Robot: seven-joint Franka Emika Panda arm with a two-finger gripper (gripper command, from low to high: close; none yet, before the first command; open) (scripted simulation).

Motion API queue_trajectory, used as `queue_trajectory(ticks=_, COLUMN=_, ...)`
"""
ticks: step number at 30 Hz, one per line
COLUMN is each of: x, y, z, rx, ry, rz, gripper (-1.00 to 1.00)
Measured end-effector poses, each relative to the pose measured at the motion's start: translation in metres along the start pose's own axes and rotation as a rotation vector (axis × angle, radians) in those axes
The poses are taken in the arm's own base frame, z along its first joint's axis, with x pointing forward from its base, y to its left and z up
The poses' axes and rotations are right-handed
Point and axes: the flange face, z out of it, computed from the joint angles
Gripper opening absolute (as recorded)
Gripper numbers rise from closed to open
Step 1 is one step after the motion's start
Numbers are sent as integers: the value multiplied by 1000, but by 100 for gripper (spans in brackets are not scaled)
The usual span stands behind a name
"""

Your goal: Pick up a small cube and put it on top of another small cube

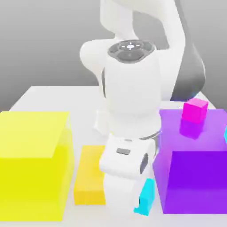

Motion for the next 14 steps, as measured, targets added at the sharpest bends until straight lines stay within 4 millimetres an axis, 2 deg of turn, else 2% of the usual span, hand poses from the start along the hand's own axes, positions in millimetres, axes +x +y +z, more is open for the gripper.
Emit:
queue_trajectory(ticks=2, x=18, y=-80, z=-34, rx=-8, ry=-12, rz=-170, gripper=-100)
queue_trajectory(ticks=4, x=22, y=-162, z=-75, rx=-42, ry=-20, rz=-340, gripper=-100)
queue_trajectory(ticks=5, x=18, y=-188, z=-96, rx=-66, ry=-20, rz=-394, gripper=-100)
queue_trajectory(ticks=6, x=11, y=-210, z=-108, rx=-81, ry=-31, rz=-438, gripper=-100)
queue_trajectory(ticks=7, x=5, y=-222, z=-105, rx=-82, ry=-46, rz=-464, gripper=-100)
queue_trajectory(ticks=10, x=0, y=-224, z=-66, rx=-84, ry=-60, rz=-476, gripper=-100)
queue_trajectory(ticks=11, x=-1, y=-223, z=-53, rx=-85, ry=-61, rz=-476, gripper=100)
queue_trajectory(ticks=14, x=-1, y=-223, z=-53, rx=-85, ry=-61, rz=-476, gripper=100)
